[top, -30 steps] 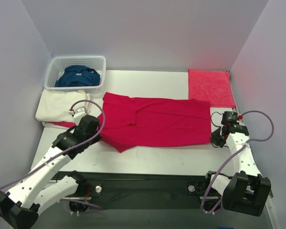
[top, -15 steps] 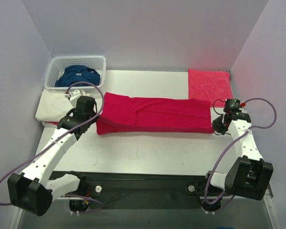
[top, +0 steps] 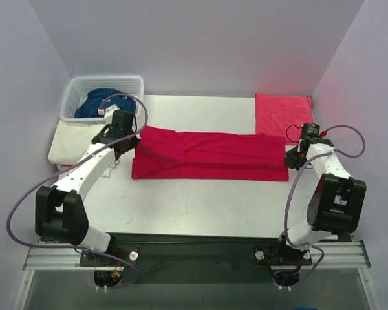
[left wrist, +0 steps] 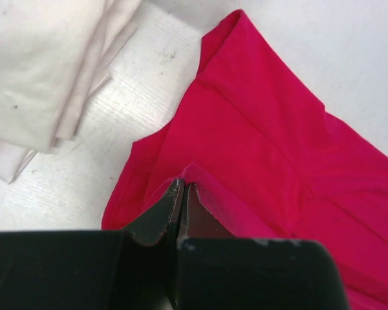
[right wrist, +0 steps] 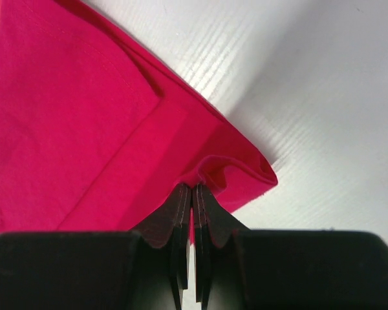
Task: Fold and stack the t-shirts
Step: Fold the other side of the tshirt into a rectangle
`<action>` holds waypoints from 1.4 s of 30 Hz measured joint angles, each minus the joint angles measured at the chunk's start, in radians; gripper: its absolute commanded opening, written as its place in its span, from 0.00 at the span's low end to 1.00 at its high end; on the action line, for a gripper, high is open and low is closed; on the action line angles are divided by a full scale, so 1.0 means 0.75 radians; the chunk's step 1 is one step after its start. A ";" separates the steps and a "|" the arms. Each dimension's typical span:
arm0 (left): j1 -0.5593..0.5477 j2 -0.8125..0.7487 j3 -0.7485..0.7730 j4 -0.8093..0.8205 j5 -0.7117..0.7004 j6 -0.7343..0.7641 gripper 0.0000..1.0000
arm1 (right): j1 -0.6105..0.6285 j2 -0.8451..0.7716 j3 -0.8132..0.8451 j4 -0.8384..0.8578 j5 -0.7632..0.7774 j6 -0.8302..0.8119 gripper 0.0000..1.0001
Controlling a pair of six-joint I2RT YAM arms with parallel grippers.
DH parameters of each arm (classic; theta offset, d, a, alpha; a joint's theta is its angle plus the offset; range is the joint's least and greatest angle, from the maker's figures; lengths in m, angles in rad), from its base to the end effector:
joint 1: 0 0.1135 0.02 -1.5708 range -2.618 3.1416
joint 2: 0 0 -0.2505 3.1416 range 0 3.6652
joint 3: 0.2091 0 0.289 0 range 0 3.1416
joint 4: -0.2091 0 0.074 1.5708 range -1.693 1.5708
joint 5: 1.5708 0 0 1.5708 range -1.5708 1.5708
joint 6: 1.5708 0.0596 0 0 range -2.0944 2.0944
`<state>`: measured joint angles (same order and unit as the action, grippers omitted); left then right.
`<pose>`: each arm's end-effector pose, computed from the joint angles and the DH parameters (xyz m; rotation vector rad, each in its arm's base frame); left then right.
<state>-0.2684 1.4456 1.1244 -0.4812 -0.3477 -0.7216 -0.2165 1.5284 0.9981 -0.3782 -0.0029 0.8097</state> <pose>0.3585 -0.0776 0.2362 -0.6785 2.2130 -0.0866 0.3573 -0.0784 0.1672 1.2247 2.1762 0.2544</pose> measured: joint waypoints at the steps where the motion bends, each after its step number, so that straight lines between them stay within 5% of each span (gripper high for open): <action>1: 0.008 0.026 0.021 0.011 0.007 0.001 0.00 | 0.000 0.021 0.015 0.004 -0.003 0.002 0.00; 10: 0.031 0.279 0.215 0.080 0.114 0.003 0.00 | 0.000 0.210 0.159 0.045 -0.018 0.011 0.00; 13: 0.031 0.342 0.225 0.104 0.142 0.003 0.00 | 0.000 0.273 0.197 0.050 -0.038 0.018 0.20; 17: 0.035 0.398 0.231 0.125 0.157 0.003 0.00 | 0.000 0.346 0.262 0.060 -0.043 0.013 0.28; 32: 0.057 0.552 0.313 0.222 0.159 0.006 0.00 | 0.200 0.345 0.387 0.100 -0.046 -0.084 0.22; 33: 0.060 0.553 0.315 0.228 0.158 0.007 0.03 | 0.223 0.345 0.378 0.098 -0.052 -0.090 0.22; 39: 0.076 0.577 0.310 0.300 0.169 0.052 0.54 | 0.338 0.345 0.366 0.086 -0.058 -0.109 0.22; 42: 0.083 0.575 0.256 0.440 0.212 0.079 0.60 | 0.404 0.345 0.366 0.085 -0.056 -0.110 0.22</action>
<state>-0.2062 1.8771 1.3167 -0.1509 -0.1886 -0.6621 0.0864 1.7874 1.2728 -0.3141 -0.0452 0.7269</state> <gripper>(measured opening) 0.577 0.222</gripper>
